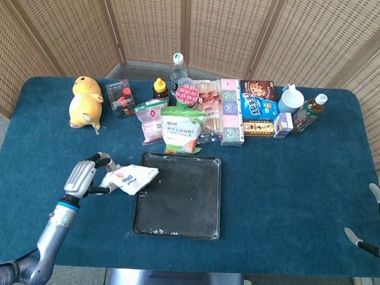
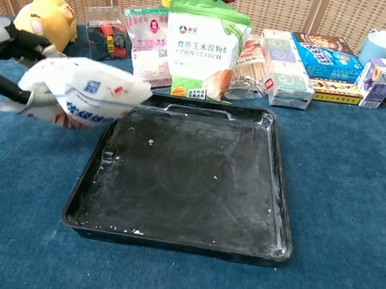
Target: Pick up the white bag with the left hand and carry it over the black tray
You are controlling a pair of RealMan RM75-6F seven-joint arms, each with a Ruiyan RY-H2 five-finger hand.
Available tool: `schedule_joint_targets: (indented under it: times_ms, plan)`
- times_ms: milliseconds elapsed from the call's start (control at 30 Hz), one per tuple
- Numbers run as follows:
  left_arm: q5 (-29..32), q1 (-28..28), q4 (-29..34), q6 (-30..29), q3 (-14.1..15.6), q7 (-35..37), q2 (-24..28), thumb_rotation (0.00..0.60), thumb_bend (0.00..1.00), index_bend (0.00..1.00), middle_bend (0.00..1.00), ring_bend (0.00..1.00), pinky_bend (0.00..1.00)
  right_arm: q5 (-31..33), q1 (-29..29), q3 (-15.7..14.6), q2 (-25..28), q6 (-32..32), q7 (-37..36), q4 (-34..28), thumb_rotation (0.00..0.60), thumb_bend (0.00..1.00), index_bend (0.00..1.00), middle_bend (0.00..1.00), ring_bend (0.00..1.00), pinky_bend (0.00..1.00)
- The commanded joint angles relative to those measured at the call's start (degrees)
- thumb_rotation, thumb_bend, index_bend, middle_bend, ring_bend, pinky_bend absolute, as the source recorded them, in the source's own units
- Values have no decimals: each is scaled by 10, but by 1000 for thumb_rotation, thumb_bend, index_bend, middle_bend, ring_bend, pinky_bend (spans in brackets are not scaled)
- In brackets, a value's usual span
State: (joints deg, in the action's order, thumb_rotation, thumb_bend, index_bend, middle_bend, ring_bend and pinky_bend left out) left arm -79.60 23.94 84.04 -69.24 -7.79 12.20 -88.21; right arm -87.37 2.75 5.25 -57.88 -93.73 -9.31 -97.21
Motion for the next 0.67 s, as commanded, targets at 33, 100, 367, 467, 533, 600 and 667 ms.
schedule_joint_targets:
  times_ms: [33,100,367,467,533,600,667]
  plan:
    - [-9,-12,19,-15,13,13,24,491,0,0,0,0,46,0,1,0,1,-1,-2,0,600,0,22,0,25,0]
    - [-16,-16,28,-22,16,15,35,479,0,0,0,0,44,-1,1,0,2,-2,-3,0,600,0,22,0,25,0]
    - [-63,-46,56,-70,43,28,97,473,0,0,0,0,44,1,2,0,3,-3,-5,-2,600,0,22,0,26,0]
    - [-78,-65,69,-97,54,8,144,465,0,0,0,0,44,2,3,2,4,-5,-6,-2,600,0,22,0,25,0]
    - [-67,-75,84,-84,69,-46,190,454,0,0,0,0,37,2,3,2,4,-6,-5,-3,600,0,22,0,25,0]
    - [-42,-81,125,-72,75,-116,236,453,0,0,0,0,23,2,3,2,4,-6,-3,-3,600,0,22,0,25,0]
    - [-24,-91,150,-79,75,-162,258,463,0,0,0,0,16,1,3,1,3,-7,-2,-4,600,0,22,0,25,0]
